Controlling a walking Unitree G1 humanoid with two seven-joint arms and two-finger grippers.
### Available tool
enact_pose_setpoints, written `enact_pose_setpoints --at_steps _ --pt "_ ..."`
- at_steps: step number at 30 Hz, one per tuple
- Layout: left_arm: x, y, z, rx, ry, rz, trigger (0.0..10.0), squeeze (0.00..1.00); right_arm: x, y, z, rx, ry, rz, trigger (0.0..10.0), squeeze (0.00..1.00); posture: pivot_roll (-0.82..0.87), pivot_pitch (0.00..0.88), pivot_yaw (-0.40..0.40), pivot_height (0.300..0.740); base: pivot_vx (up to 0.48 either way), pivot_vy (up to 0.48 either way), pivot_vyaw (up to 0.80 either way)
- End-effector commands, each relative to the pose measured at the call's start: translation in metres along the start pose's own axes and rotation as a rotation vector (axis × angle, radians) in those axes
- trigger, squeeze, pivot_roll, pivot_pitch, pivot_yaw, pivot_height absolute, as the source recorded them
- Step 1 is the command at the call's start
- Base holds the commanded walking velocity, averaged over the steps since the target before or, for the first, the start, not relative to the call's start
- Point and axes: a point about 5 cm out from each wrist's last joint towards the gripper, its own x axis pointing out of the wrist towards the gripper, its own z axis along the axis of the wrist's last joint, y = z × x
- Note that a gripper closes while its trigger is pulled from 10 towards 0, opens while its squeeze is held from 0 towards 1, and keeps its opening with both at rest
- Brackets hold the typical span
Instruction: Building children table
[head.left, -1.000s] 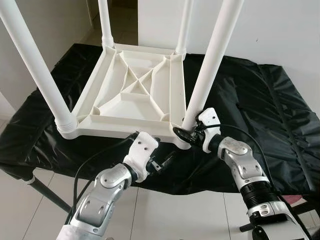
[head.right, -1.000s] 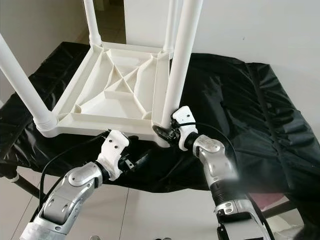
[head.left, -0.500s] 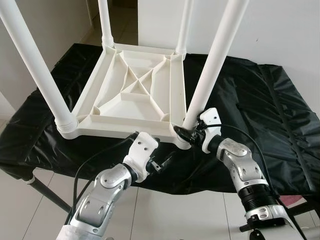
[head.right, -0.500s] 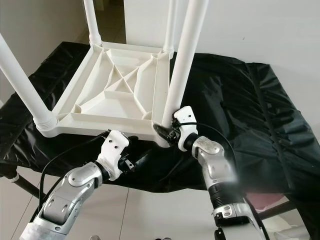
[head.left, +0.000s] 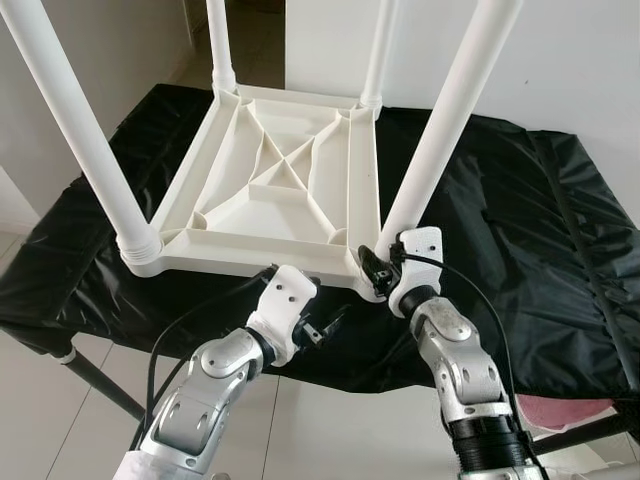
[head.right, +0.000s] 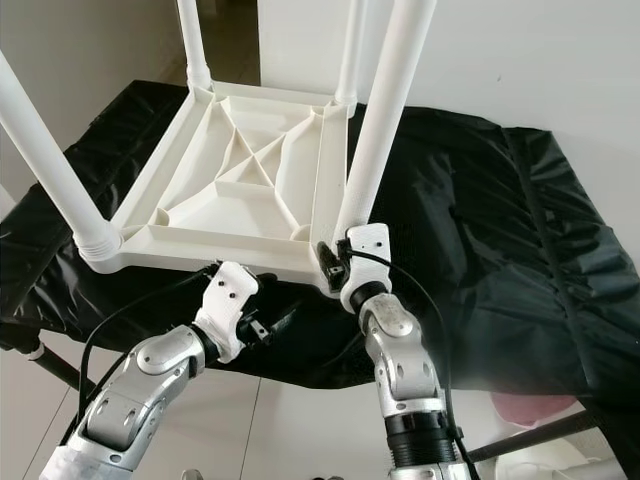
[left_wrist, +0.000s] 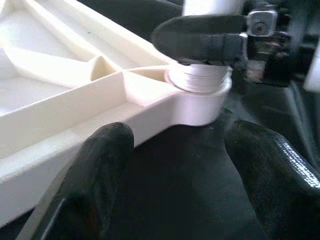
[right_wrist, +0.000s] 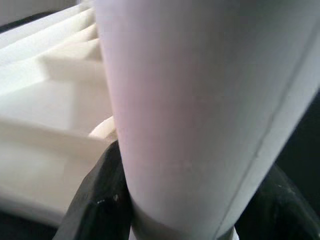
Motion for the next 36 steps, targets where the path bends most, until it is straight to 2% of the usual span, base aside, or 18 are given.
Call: enact_pose_setpoints --at_steps 1,7,8,9,10,18,19,20,21,25,26,27,35,36 --pt "0.0 -0.004 -0.004 -0.012 0.016 -0.008 10.0 0.0 -0.007 -0.011 -0.016 -0.008 0.083 -0.102 10.0 0.0 -0.01 0.114 -0.036 0.74 0.0 0.0 0.0" --pt "-0.001 -0.006 -0.005 -0.018 0.019 -0.011 10.0 0.0 -0.013 -0.003 -0.015 0.048 0.087 -0.118 10.0 0.0 -0.02 0.113 -0.036 0.74 0.0 0.0 0.0" --pt "-0.001 -0.007 -0.005 -0.019 0.02 -0.014 10.0 0.0 -0.014 -0.003 -0.013 0.045 0.077 -0.097 10.0 0.1 -0.02 0.115 -0.038 0.74 0.0 0.0 0.0" --pt "-0.001 -0.007 -0.005 -0.019 0.02 -0.014 10.0 0.0 -0.014 -0.003 -0.013 0.045 0.077 -0.097 10.0 0.1 -0.02 0.115 -0.038 0.74 0.0 0.0 0.0" --pt "-0.001 -0.007 -0.006 -0.019 0.021 -0.016 10.0 0.0 -0.014 -0.002 -0.011 0.056 0.072 -0.088 10.0 1.0 -0.01 0.111 -0.039 0.74 0.0 0.0 0.0" --pt "-0.001 -0.006 -0.005 -0.014 0.021 -0.012 10.0 0.0 -0.012 -0.003 -0.003 0.062 0.043 -0.055 10.0 1.0 -0.01 0.099 -0.043 0.74 0.0 0.0 0.0" --pt "0.0 -0.006 -0.005 -0.013 0.02 -0.011 10.0 0.0 -0.01 -0.004 -0.002 0.053 0.043 -0.017 10.0 0.9 -0.01 0.089 -0.043 0.74 0.0 0.0 0.0" --pt "0.0 -0.006 -0.005 -0.013 0.02 -0.011 10.0 0.0 -0.01 -0.004 -0.002 0.053 0.043 -0.017 10.0 0.9 -0.01 0.089 -0.043 0.74 0.0 0.0 0.0" --pt "0.001 -0.006 -0.005 -0.011 0.018 -0.011 10.0 0.0 -0.007 -0.008 -0.003 -0.003 0.047 0.055 10.0 0.0 -0.01 0.085 -0.043 0.74 0.0 0.0 0.0" --pt "0.001 -0.006 -0.005 -0.009 0.016 -0.012 10.0 0.0 -0.006 -0.012 -0.006 -0.01 0.063 0.073 10.0 0.0 -0.01 0.08 -0.043 0.74 0.0 0.0 0.0" --pt "0.002 -0.005 -0.004 -0.006 0.013 -0.012 10.0 0.0 -0.003 -0.019 -0.01 -0.031 0.071 0.184 10.0 0.0 -0.01 0.08 -0.044 0.74 0.0 0.0 0.0" --pt "0.002 -0.004 -0.004 -0.006 0.012 -0.013 10.0 0.0 -0.002 -0.02 -0.01 -0.035 0.071 0.234 10.0 0.0 -0.01 0.08 -0.044 0.74 0.0 0.0 0.0" --pt "0.002 -0.004 -0.004 -0.003 0.013 -0.015 10.0 0.0 0.004 -0.027 -0.006 -0.089 0.044 0.332 10.0 0.0 -0.01 0.075 -0.041 0.74 0.0 0.0 0.0" --pt "0.002 -0.005 -0.004 -0.003 0.012 -0.016 10.0 0.0 0.008 -0.029 -0.003 -0.116 0.029 0.389 10.0 0.0 -0.01 0.076 -0.038 0.74 0.0 0.0 0.0"
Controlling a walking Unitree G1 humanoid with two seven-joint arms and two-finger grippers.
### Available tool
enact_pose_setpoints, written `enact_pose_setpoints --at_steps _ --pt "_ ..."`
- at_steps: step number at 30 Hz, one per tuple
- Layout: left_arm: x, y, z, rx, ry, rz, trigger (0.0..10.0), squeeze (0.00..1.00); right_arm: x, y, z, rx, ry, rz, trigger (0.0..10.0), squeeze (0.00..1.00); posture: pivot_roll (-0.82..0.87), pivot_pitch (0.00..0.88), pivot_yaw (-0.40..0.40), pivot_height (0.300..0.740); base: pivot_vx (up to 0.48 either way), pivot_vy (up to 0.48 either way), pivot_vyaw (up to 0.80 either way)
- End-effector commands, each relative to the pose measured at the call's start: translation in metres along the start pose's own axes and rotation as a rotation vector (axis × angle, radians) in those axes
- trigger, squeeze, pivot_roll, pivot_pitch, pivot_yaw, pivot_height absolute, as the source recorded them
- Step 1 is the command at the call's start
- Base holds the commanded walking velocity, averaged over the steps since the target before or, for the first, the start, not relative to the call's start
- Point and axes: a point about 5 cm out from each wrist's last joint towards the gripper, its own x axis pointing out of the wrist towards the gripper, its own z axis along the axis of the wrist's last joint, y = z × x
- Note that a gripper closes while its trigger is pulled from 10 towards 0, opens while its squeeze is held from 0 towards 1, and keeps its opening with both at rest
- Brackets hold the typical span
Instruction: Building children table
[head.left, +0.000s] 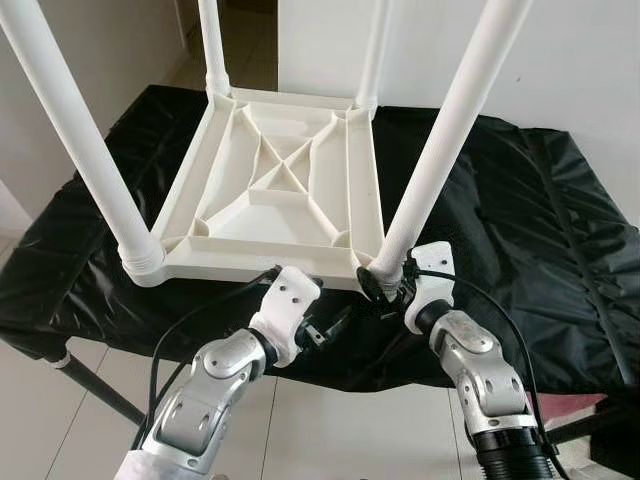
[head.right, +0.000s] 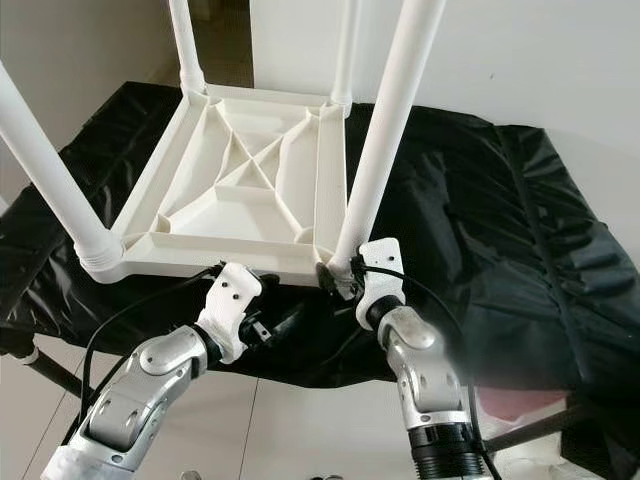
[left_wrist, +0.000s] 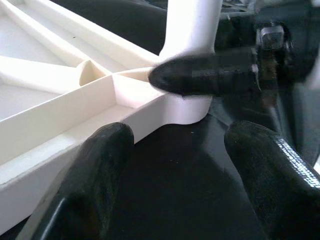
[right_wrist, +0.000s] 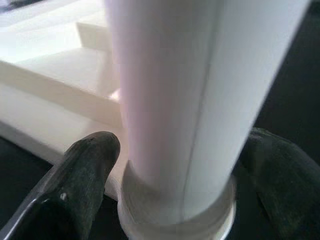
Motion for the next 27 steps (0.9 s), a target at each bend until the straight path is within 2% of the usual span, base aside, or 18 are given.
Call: enact_pose_setpoints --at_steps 1,4,8,11,12,13,20,25,26,27 --pt "0.001 -0.002 -0.005 -0.009 0.014 -0.003 10.0 0.0 0.002 0.0 0.0 -0.012 -0.009 0.05 10.0 0.0 -0.01 0.076 -0.038 0.74 0.0 0.0 0.0" --pt "0.001 -0.002 -0.004 -0.008 0.014 -0.007 10.0 0.0 0.012 -0.002 0.008 -0.087 -0.022 0.19 10.0 0.0 -0.01 0.077 -0.033 0.74 0.0 0.0 0.0" --pt "0.0 0.0 -0.004 -0.007 0.015 -0.003 10.0 0.0 0.024 -0.005 0.01 -0.126 -0.017 0.243 10.0 0.0 -0.01 0.08 -0.034 0.74 0.0 0.0 0.0" --pt "0.0 0.0 -0.004 -0.007 0.015 -0.002 10.0 0.0 0.025 -0.005 0.01 -0.128 -0.017 0.253 10.0 0.0 -0.01 0.08 -0.034 0.74 0.0 0.0 0.0" --pt "0.0 0.0 -0.004 -0.006 0.016 0.0 10.0 0.0 0.026 -0.006 0.009 -0.133 -0.008 0.266 4.0 0.0 0.0 0.08 -0.037 0.74 0.0 0.0 0.0" --pt "0.0 0.0 -0.004 -0.005 0.016 0.003 10.0 0.0 0.027 -0.007 0.006 -0.141 0.009 0.275 0.0 0.0 0.0 0.082 -0.039 0.74 0.0 0.0 0.0" --pt "-0.001 0.0 -0.004 -0.006 0.016 0.012 10.0 0.0 0.027 -0.01 0.002 -0.146 0.027 0.298 0.0 0.0 0.01 0.083 -0.042 0.74 0.0 0.0 0.0" --pt "-0.001 0.001 -0.004 -0.007 0.014 0.018 10.0 0.0 0.025 -0.013 0.0 -0.112 0.02 0.299 0.0 0.0 0.0 0.081 -0.042 0.74 0.0 0.0 0.0" --pt "-0.001 0.001 -0.004 -0.006 0.013 0.016 10.0 0.0 0.025 -0.013 0.001 -0.099 0.013 0.281 10.0 0.0 0.0 0.079 -0.039 0.74 0.0 0.0 0.0" --pt "-0.001 0.001 -0.004 -0.006 0.013 0.014 10.0 0.0 0.024 -0.014 0.002 -0.073 0.008 0.25 10.0 0.0 0.0 0.081 -0.038 0.74 0.0 0.0 0.0"
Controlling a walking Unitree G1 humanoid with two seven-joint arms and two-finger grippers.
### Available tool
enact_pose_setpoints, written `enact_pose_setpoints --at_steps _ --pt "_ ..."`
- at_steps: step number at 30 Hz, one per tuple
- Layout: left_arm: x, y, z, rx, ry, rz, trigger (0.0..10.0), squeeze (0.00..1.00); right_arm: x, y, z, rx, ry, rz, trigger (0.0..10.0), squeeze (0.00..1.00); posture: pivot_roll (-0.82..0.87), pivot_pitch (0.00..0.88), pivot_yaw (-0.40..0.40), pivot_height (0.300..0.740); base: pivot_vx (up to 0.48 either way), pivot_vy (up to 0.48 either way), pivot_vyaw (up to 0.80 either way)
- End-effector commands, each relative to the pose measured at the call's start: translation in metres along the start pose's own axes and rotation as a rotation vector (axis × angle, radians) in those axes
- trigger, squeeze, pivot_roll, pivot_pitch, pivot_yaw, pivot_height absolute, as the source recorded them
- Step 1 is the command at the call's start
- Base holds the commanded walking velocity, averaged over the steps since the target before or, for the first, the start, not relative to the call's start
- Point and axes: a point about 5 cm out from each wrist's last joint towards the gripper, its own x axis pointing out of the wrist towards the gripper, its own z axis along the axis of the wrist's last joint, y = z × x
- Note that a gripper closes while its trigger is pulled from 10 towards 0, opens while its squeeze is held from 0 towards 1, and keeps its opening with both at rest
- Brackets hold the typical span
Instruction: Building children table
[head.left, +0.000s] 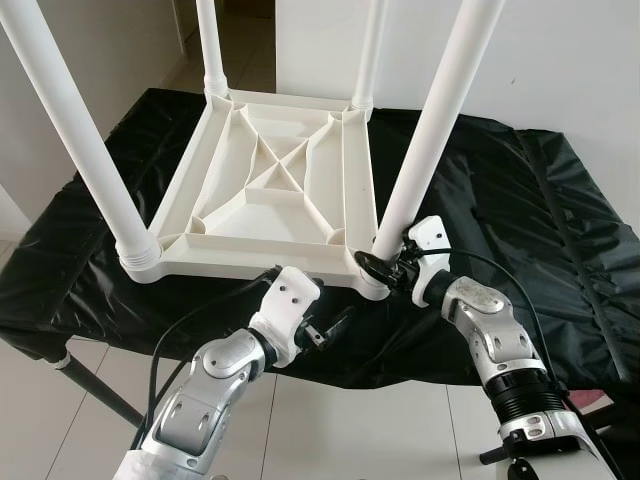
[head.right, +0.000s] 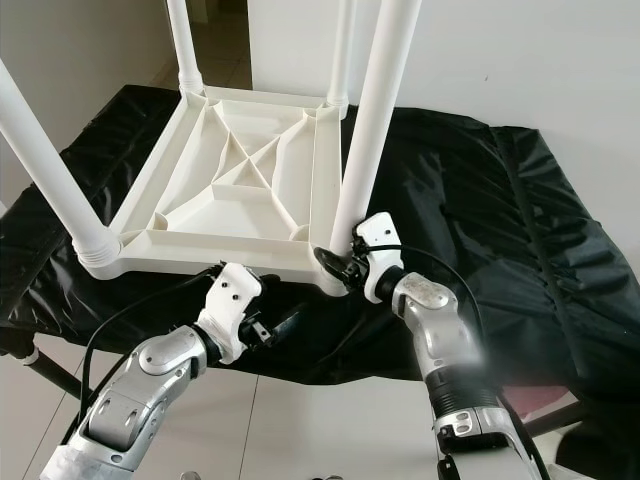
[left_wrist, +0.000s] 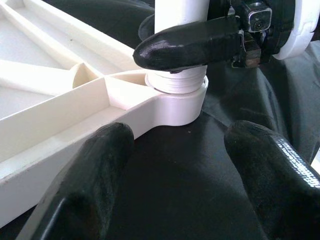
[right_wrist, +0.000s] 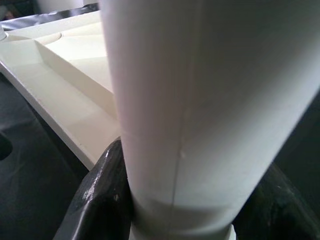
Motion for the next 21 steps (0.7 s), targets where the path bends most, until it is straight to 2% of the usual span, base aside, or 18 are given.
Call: enact_pose_setpoints --at_steps 1,6,8,10,11,14,15,16,17,18,19,20,21 --pt "0.0 0.0 -0.004 -0.008 0.013 0.01 10.0 0.0 -0.001 0.003 -0.003 0.032 0.013 -0.039 10.0 0.0 0.0 0.081 -0.038 0.74 0.0 0.0 0.0" --pt "-0.001 -0.001 -0.004 -0.007 0.014 0.009 10.0 0.0 -0.001 0.003 -0.003 0.041 0.012 -0.054 10.0 0.0 0.0 0.076 -0.038 0.74 0.0 0.0 0.0" --pt "0.0 -0.001 -0.004 -0.005 0.013 0.002 10.0 0.0 0.0 0.005 -0.003 0.105 0.027 -0.186 10.0 0.0 0.0 0.079 -0.034 0.74 0.0 0.0 0.0" --pt "0.0 -0.001 -0.004 -0.005 0.013 0.002 10.0 0.0 0.0 0.005 -0.003 0.105 0.027 -0.186 10.0 0.0 0.0 0.079 -0.034 0.74 0.0 0.0 0.0" --pt "0.001 -0.001 -0.003 -0.006 0.012 0.001 10.0 0.0 0.0 0.008 -0.004 0.131 0.035 -0.254 10.0 0.0 -0.01 0.077 -0.032 0.74 0.0 0.0 0.0" --pt "0.001 -0.001 -0.003 -0.006 0.012 0.001 10.0 0.0 0.0 0.008 -0.004 0.131 0.035 -0.254 10.0 0.0 -0.01 0.077 -0.032 0.74 0.0 0.0 0.0" --pt "0.001 -0.001 -0.004 -0.006 0.013 -0.003 10.0 0.0 0.0 0.013 -0.006 0.168 0.048 -0.35 10.0 0.0 -0.01 0.077 -0.031 0.74 0.0 0.0 0.0" --pt "0.001 -0.001 -0.004 -0.006 0.013 -0.003 10.0 0.0 0.0 0.013 -0.006 0.168 0.048 -0.35 10.0 0.0 -0.01 0.077 -0.031 0.74 0.0 0.0 0.0" --pt "0.001 -0.002 -0.004 -0.008 0.013 -0.005 10.0 0.0 0.001 0.023 -0.008 0.203 0.053 -0.459 10.0 0.0 -0.01 0.083 -0.03 0.74 0.0 0.0 0.0" --pt "0.001 -0.002 -0.004 -0.008 0.013 -0.005 10.0 0.0 0.001 0.023 -0.008 0.203 0.053 -0.459 10.0 0.0 -0.01 0.083 -0.03 0.74 0.0 0.0 0.0" --pt "0.002 -0.002 -0.004 -0.009 0.013 -0.006 10.0 0.0 0.001 0.03 -0.009 0.226 0.049 -0.552 10.0 0.0 -0.01 0.083 -0.03 0.74 0.0 0.0 0.0" --pt "0.002 -0.002 -0.004 -0.009 0.013 -0.006 10.0 0.0 0.001 0.03 -0.009 0.226 0.049 -0.552 10.0 0.0 -0.01 0.083 -0.03 0.74 0.0 0.0 0.0" --pt "0.001 -0.003 -0.004 -0.011 0.014 -0.005 10.0 0.0 -0.001 0.037 -0.008 0.251 0.044 -0.655 10.0 0.0 -0.01 0.085 -0.034 0.74 0.0 0.0 0.0"
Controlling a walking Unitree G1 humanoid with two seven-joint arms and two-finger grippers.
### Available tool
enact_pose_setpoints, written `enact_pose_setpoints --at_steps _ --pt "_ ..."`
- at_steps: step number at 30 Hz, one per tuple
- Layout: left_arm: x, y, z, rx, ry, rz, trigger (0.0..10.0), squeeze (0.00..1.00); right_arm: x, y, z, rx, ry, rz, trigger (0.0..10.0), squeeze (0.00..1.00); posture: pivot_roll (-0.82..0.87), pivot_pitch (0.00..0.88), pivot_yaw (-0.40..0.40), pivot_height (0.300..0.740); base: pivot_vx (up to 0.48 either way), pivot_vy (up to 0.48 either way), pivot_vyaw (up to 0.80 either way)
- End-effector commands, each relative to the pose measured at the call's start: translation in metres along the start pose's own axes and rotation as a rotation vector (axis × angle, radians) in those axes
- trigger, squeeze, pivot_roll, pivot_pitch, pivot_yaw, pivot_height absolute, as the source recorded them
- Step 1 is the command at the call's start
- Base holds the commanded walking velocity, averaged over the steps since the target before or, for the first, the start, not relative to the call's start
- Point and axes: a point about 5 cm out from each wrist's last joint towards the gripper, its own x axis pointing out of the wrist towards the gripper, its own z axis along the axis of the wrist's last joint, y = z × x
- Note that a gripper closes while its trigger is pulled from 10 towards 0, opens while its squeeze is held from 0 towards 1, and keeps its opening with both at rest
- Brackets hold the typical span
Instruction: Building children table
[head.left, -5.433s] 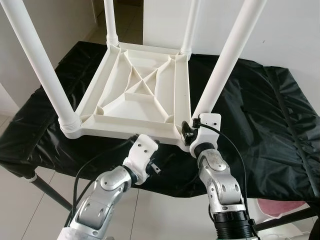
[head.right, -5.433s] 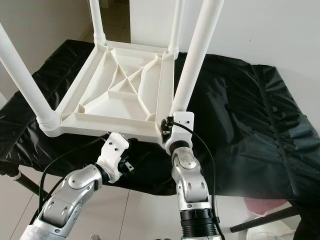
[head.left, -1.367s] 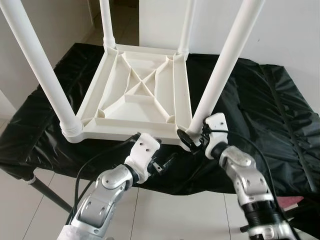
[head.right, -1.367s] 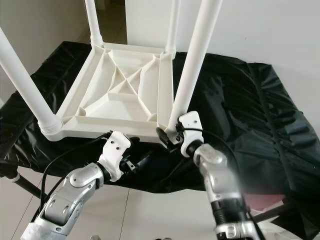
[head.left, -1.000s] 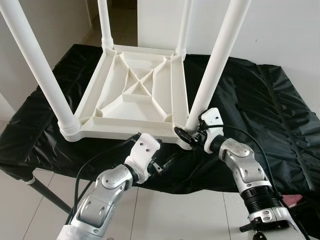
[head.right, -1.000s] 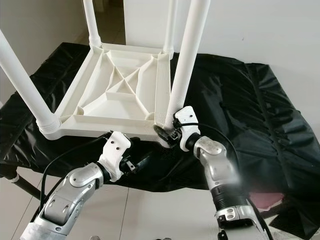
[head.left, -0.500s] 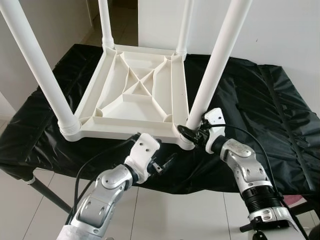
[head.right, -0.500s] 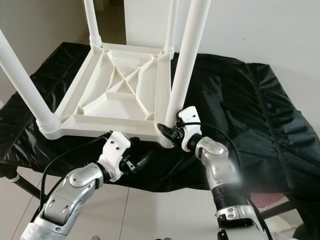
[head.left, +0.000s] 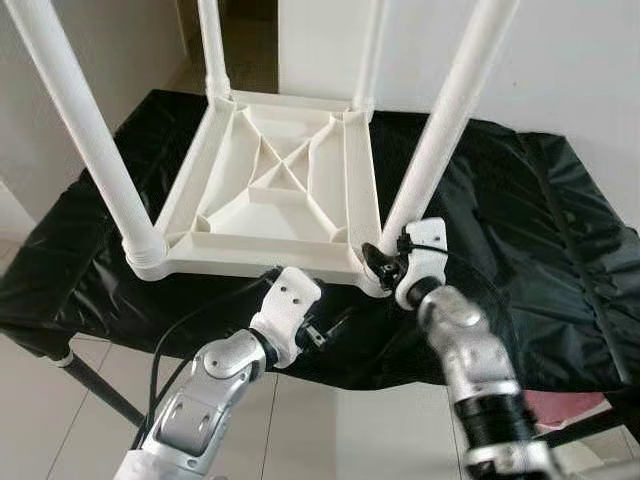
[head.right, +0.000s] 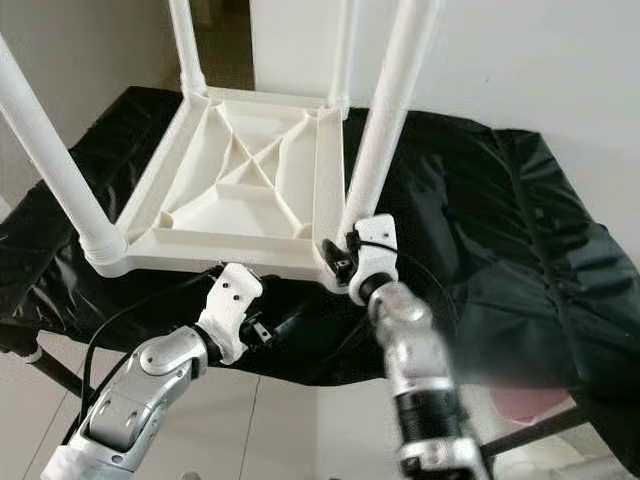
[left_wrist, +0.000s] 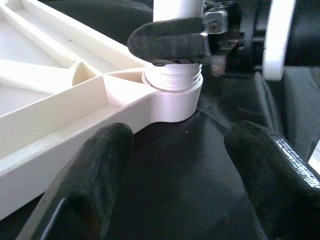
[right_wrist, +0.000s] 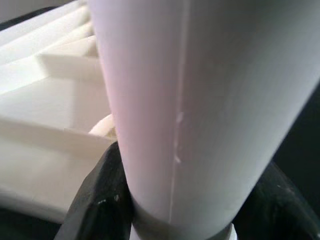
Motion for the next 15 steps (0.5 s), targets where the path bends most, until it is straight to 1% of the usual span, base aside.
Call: enact_pose_setpoints --at_steps 1,2,3,4,5,6,7,8,9,14,15 --pt "0.0 -0.002 -0.005 -0.012 0.016 0.0 10.0 0.0 -0.007 -0.002 -0.013 0.024 0.056 -0.109 10.0 0.0 -0.01 0.085 -0.034 0.74 0.0 0.0 0.0" --pt "0.0 -0.002 -0.005 -0.014 0.016 0.004 10.0 0.0 -0.011 0.005 -0.014 0.042 0.055 -0.147 10.0 0.0 -0.01 0.09 -0.034 0.74 0.0 0.0 0.0" --pt "0.0 -0.002 -0.005 -0.017 0.016 0.008 10.0 0.0 -0.012 0.013 -0.014 0.078 0.049 -0.135 10.0 0.0 -0.01 0.09 -0.034 0.74 0.0 0.0 0.0" --pt "0.0 -0.002 -0.005 -0.017 0.016 0.008 10.0 0.0 -0.012 0.013 -0.014 0.078 0.049 -0.135 10.0 0.0 -0.01 0.09 -0.034 0.74 0.0 0.0 0.0" --pt "0.0 -0.002 -0.005 -0.019 0.015 0.009 10.0 0.0 -0.014 0.02 -0.011 0.098 0.034 -0.097 10.0 0.0 -0.01 0.09 -0.031 0.74 0.0 0.0 0.0" --pt "0.0 -0.002 -0.005 -0.019 0.015 0.009 10.0 0.0 -0.014 0.02 -0.011 0.098 0.034 -0.097 10.0 0.0 -0.01 0.09 -0.031 0.74 0.0 0.0 0.0" --pt "0.0 -0.003 -0.005 -0.02 0.015 0.008 10.0 0.0 -0.014 0.025 -0.008 0.114 0.014 -0.047 10.0 0.27 -0.02 0.093 -0.03 0.74 0.0 0.0 0.0" --pt "0.0 -0.003 -0.005 -0.02 0.015 0.008 10.0 0.0 -0.014 0.025 -0.008 0.114 0.014 -0.047 10.0 0.27 -0.02 0.093 -0.03 0.74 0.0 0.0 0.0" --pt "0.0 -0.003 -0.005 -0.02 0.015 0.006 10.0 0.0 -0.015 0.026 -0.005 0.121 0.002 -0.027 10.0 1.0 -0.02 0.092 -0.031 0.74 0.0 0.0 0.0" --pt "0.002 -0.001 -0.004 -0.016 0.011 0.008 10.0 0.0 -0.015 0.019 0.001 0.107 -0.011 -0.02 10.0 1.0 -0.02 0.092 -0.027 0.74 0.0 0.0 0.0" --pt "0.002 0.0 -0.003 -0.017 0.009 0.009 10.0 0.0 -0.015 0.015 0.003 0.092 -0.018 0.008 10.0 1.0 -0.03 0.094 -0.028 0.74 0.0 0.0 0.0"
